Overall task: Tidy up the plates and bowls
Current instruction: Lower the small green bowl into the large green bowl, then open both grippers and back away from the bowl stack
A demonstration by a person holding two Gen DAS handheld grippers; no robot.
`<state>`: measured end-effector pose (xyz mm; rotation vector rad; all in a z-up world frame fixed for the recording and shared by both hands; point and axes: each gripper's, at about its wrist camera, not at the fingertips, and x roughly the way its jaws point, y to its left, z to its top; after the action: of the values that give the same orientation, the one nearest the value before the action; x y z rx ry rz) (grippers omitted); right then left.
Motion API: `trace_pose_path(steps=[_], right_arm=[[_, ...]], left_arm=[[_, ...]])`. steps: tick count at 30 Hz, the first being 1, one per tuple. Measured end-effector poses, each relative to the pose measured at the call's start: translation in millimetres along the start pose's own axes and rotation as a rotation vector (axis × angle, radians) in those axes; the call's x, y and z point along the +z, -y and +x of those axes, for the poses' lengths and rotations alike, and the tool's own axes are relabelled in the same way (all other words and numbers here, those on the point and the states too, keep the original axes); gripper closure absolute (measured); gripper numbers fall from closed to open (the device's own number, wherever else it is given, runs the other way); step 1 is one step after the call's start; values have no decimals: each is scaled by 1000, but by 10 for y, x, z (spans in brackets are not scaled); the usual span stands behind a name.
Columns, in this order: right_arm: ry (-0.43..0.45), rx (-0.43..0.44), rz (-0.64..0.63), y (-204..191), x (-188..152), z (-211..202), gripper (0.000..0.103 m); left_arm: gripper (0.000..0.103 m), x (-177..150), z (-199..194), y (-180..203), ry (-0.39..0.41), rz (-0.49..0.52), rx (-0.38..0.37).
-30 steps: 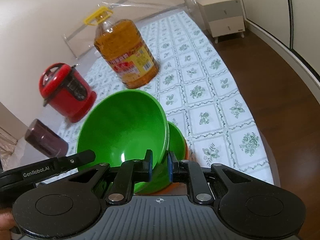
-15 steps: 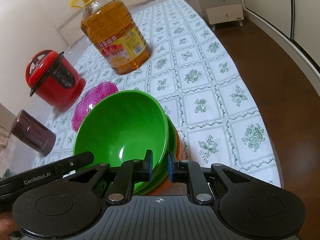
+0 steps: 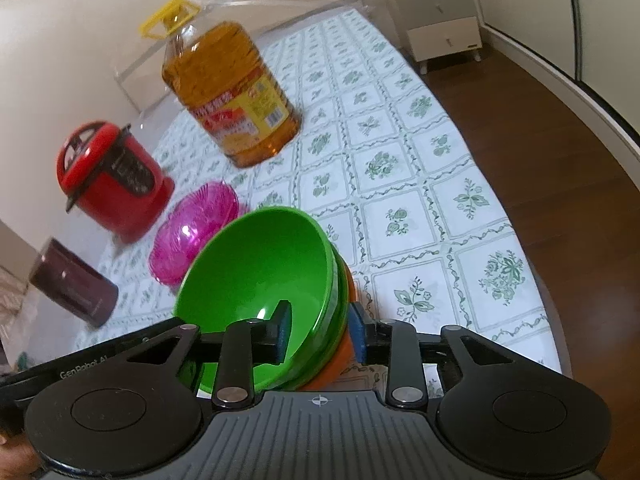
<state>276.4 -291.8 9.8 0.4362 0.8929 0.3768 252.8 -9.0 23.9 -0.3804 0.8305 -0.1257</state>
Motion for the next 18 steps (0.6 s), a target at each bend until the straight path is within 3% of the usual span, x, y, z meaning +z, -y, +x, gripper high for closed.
trace_pose_path(steps=[7, 18], right_arm=[[67, -22, 69, 28, -256, -294, 69], [42, -32, 46, -85, -739, -485, 68]], left_arm=[[78, -171, -178, -78, 8, -68, -26], [75, -575, -330, -6, -25, -63, -23]])
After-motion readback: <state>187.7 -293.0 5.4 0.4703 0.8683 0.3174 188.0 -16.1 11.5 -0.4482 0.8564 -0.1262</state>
